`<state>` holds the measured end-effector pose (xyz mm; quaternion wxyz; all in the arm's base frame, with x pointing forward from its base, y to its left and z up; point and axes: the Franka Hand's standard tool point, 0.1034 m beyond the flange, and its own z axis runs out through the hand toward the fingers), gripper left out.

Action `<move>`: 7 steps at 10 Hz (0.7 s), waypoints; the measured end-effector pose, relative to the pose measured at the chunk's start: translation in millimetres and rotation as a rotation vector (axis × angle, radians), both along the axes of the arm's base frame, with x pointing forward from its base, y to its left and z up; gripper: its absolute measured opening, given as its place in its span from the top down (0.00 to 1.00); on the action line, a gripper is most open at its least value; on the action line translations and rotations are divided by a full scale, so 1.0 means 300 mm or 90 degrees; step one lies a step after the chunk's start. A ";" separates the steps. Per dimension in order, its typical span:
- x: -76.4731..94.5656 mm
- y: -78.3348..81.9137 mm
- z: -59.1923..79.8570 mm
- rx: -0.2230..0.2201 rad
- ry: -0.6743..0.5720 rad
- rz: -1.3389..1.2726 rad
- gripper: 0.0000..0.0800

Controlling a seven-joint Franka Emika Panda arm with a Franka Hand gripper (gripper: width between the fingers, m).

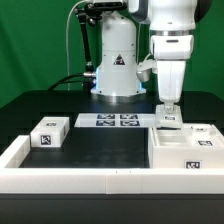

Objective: Assemble cabinet

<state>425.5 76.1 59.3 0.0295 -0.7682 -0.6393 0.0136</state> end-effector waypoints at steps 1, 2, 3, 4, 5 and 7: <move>0.016 -0.014 0.006 -0.001 0.002 -0.001 0.91; 0.036 -0.024 0.009 -0.001 0.003 -0.006 0.91; 0.058 -0.024 0.012 0.000 0.004 -0.009 0.91; 0.069 -0.022 0.013 0.001 0.002 -0.010 0.91; 0.076 -0.022 0.014 0.001 0.002 -0.010 0.91; 0.095 -0.017 0.009 0.004 0.001 -0.011 0.91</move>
Offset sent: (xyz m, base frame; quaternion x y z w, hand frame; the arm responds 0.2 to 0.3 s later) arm 0.0138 0.0039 0.0034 0.0090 0.0052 0.0082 0.9999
